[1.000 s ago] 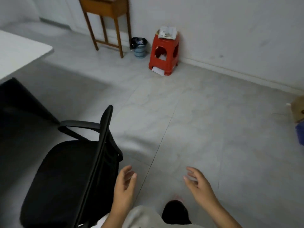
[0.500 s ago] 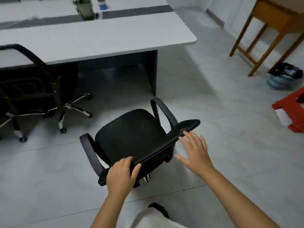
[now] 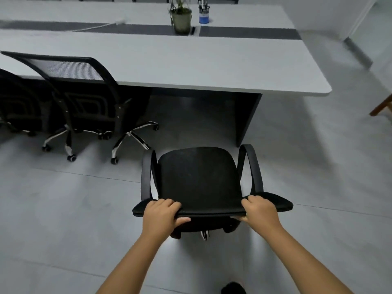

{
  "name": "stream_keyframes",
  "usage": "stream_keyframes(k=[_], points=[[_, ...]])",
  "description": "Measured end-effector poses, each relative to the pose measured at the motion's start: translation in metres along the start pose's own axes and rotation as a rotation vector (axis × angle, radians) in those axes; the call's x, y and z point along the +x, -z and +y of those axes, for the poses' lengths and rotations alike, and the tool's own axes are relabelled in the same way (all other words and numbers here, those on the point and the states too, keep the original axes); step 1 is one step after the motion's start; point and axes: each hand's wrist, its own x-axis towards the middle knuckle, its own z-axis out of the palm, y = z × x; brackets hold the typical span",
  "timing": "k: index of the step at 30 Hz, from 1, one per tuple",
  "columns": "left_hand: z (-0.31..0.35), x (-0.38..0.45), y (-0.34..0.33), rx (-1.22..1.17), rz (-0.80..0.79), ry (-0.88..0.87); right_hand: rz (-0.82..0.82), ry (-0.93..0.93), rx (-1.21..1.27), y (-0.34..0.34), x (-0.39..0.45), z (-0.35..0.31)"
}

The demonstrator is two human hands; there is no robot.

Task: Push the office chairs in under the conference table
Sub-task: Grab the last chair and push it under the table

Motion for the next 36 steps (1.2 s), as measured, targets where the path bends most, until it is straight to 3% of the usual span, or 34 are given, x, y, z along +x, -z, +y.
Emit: stream_keyframes(k=[9,15,19,26,36], points=[[-0.003,0.105,-0.015,0.115,0.015,0.090,0.073,0.165,0.013,-0.011,0.104,0.065],[-0.007,0.146,-0.040,0.033,0.202,0.089,0.124,0.218,0.063,-0.025,0.152,0.102],[-0.015,0.173,-0.047,0.063,0.246,0.072,0.138,0.230,0.067,-0.033,0.179,0.117],[-0.053,0.227,-0.057,0.092,0.326,0.007,0.161,0.179,0.057,-0.044,0.230,0.118],[-0.153,0.308,-0.080,0.056,0.231,-0.153,0.119,0.053,0.050,-0.063,0.310,0.083]])
